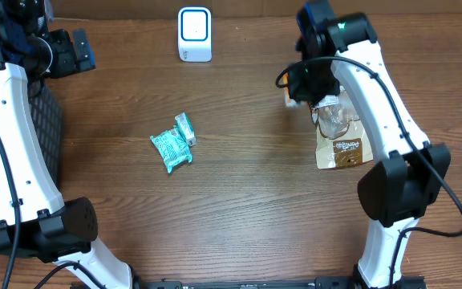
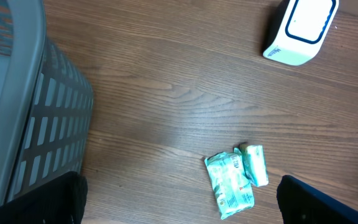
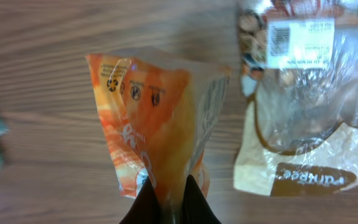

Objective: Scan the item barcode
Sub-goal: 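Carry the orange pack right and set it by the bag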

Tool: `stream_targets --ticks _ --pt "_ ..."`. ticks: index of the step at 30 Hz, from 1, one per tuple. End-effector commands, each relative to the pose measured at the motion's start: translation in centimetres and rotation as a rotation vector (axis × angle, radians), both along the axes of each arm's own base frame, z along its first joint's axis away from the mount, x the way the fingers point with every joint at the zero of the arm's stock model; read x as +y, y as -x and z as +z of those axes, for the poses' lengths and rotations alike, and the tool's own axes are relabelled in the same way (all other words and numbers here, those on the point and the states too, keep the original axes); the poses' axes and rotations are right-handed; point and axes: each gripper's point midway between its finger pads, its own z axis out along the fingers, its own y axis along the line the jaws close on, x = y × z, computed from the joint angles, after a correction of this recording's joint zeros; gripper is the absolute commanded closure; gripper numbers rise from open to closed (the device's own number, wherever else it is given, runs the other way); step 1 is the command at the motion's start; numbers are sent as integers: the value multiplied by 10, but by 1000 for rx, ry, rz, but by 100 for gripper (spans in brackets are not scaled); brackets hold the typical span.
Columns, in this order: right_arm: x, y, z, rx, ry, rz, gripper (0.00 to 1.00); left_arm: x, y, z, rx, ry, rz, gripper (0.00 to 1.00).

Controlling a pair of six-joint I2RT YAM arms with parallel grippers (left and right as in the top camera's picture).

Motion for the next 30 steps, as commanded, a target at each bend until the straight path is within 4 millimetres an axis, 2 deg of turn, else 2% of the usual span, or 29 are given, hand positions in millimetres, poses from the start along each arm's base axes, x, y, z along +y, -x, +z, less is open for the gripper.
stream_targets --ticks 1,6,10,12,23,26,30 --pt "-19 5 -29 50 1 -55 96 -3 2 8 -24 -2 -20 0" --pt "-27 13 -64 81 14 -50 96 -3 2 8 -24 -3 -20 1" --pt "-30 21 -84 102 27 -31 95 -3 2 8 -24 -2 -20 0" --pt "-36 24 -91 108 55 -34 88 -3 2 8 -24 -2 -20 1" --pt "-59 29 -93 128 140 -58 87 -3 2 8 -24 -2 -20 0" --pt "-68 27 -92 123 163 -72 92 -3 1 8 -24 -3 -20 0" --pt "-75 23 -83 113 188 -80 93 -3 2 8 -24 -2 -20 1"
